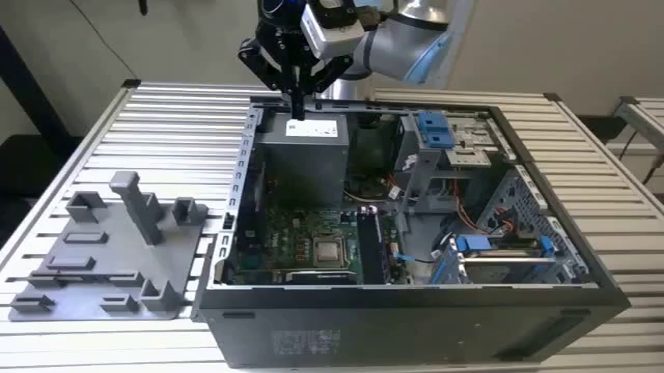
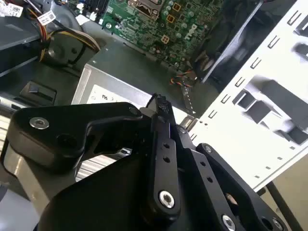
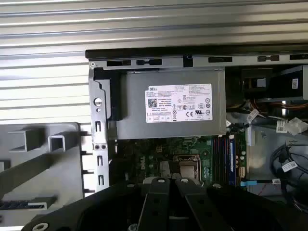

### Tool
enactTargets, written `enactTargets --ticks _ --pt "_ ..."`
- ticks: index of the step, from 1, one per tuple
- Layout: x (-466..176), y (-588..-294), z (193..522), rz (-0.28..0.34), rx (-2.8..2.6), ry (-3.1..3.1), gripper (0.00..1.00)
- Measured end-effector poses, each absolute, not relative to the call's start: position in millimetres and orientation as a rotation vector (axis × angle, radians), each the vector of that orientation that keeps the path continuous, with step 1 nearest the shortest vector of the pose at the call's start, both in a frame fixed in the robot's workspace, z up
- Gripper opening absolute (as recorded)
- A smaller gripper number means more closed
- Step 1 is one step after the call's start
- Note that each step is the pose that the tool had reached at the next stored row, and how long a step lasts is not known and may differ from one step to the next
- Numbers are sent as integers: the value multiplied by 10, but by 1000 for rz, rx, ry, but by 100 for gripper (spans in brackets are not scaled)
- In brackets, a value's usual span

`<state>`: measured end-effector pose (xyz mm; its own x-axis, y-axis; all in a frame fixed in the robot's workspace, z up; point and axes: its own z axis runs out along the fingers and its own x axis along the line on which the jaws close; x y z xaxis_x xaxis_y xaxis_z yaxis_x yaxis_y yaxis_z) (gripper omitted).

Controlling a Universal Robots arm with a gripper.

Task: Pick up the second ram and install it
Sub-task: 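Reach for the second ram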

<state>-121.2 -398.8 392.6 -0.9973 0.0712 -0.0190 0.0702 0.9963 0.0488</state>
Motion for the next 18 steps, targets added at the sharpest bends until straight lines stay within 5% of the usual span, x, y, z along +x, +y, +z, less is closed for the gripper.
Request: enactTargets --ticks 18 --pt "-1268 -3988 3926 75 110 3118 11"
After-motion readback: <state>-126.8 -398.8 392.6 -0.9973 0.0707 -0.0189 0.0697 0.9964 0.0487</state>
